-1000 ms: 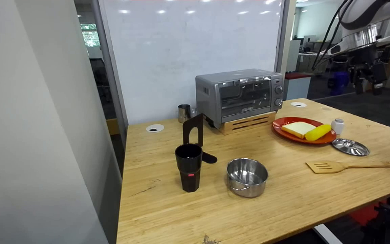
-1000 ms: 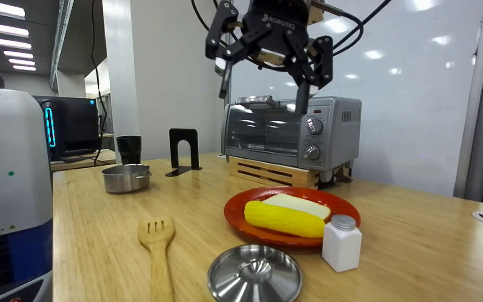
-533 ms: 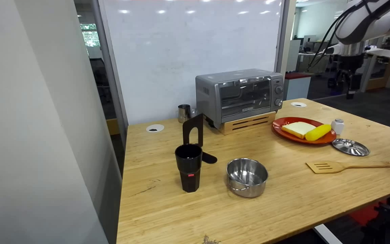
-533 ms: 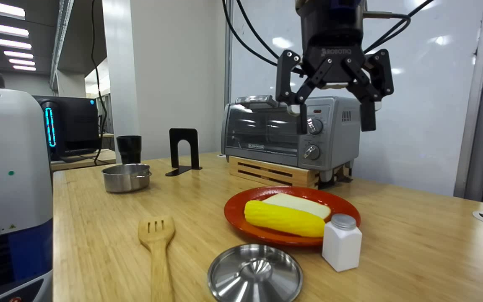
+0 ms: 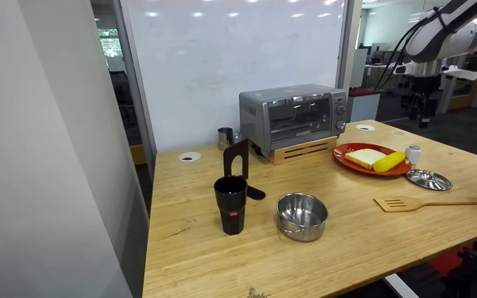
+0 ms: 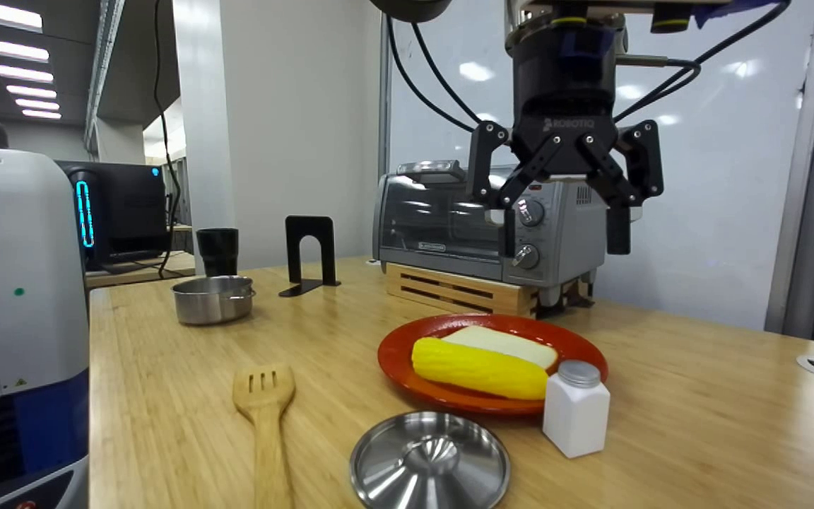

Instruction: Move the white container to the left

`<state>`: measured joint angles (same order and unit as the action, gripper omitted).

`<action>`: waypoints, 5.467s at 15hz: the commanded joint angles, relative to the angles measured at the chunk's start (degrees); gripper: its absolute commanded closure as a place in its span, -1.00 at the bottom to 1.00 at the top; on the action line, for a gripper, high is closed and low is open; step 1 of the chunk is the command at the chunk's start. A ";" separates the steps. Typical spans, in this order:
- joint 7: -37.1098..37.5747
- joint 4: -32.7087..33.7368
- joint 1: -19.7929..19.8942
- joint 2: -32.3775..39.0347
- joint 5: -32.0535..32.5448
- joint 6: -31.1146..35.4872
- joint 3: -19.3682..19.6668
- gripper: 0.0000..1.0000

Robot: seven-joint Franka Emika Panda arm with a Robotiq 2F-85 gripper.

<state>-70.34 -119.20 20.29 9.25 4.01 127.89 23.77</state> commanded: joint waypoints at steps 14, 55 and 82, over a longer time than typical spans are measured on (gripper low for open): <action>-13.62 5.38 7.01 11.17 -2.24 1.32 -5.05 -1.00; 23.88 7.76 -7.78 -0.17 -13.42 -8.67 -13.54 0.72; 56.48 18.82 -18.87 21.03 1.60 -12.50 -23.03 -0.28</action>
<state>-14.21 -102.93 0.92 28.91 4.52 117.89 1.03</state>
